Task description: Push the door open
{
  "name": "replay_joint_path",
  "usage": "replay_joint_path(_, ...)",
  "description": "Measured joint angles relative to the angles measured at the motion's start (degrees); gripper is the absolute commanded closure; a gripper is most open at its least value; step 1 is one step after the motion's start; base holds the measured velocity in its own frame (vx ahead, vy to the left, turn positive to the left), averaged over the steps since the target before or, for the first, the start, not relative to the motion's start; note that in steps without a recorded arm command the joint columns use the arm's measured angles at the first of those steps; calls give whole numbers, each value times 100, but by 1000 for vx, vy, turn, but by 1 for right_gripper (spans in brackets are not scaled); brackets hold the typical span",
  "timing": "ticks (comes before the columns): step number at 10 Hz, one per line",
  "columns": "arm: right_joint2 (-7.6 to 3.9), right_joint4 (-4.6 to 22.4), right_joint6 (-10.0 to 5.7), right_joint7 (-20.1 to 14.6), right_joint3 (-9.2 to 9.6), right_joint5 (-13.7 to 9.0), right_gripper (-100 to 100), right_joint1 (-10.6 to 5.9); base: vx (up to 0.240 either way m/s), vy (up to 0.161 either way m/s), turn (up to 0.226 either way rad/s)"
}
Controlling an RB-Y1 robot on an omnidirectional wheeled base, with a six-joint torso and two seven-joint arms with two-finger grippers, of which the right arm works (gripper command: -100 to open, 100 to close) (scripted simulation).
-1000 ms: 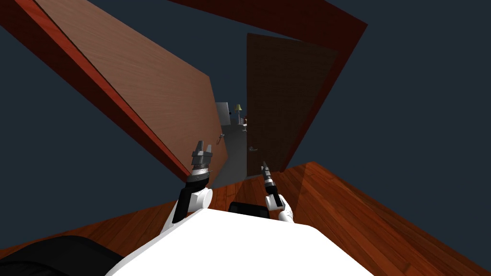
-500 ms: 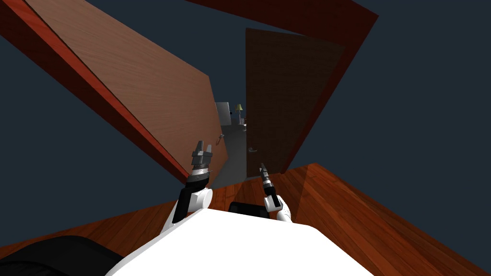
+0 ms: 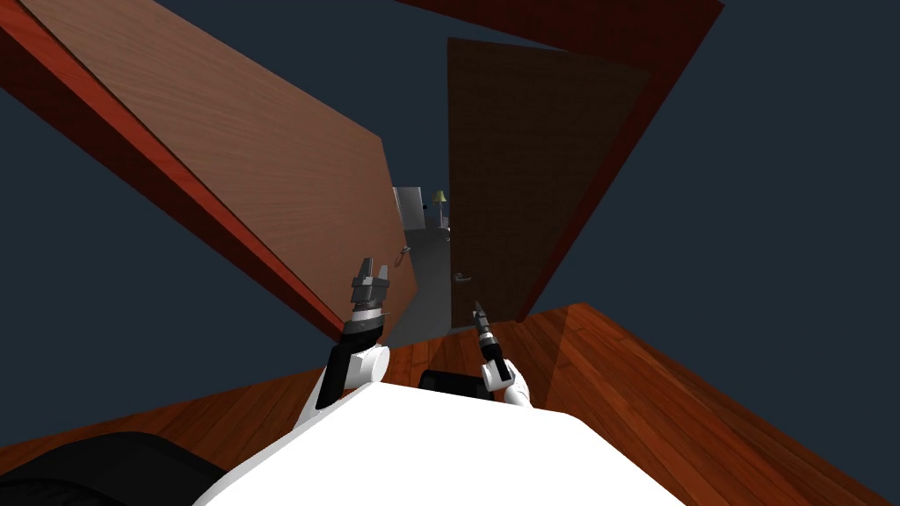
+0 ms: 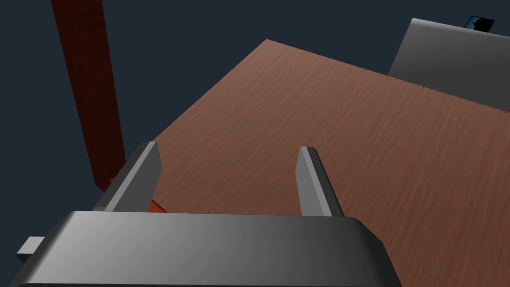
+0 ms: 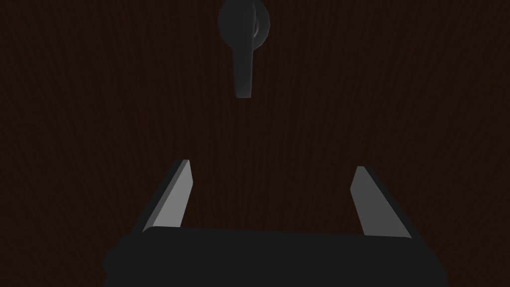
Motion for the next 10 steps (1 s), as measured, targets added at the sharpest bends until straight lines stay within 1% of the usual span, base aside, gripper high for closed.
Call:
replay_joint_path(1, 22, 156, -49, 4, 9, 1, -100, -58, 81, -59, 45)
replay_joint_path(2, 51, 237, -57, 9, 43, 14, -100, -61, 94, -54, 47)
replay_joint_path(3, 78, 400, -74, 11, 51, 13, -100, -144, 93, -48, 44)
replay_joint_path(4, 103, 595, -124, 9, 61, 12, -100, -226, 41, -23, 12)
replay_joint_path(5, 105, 617, -137, 8, 62, 12, -100, -234, 124, 42, 32)
replay_joint_path(6, 32, 914, -267, 27, 10, -18, -100, -383, 156, 53, 17)
replay_joint_path(7, -36, 795, -249, 27, 20, -11, -100, -317, 77, 20, -6)
replay_joint_path(8, -67, 680, -182, 16, 36, -3, -100, -264, 119, 33, 34)
replay_joint_path(9, -143, 624, -150, 6, 38, -3, -100, -229, 195, 38, 30)
replay_joint_path(10, -195, 677, -167, 7, 21, -13, -100, -257, 219, 45, 24)
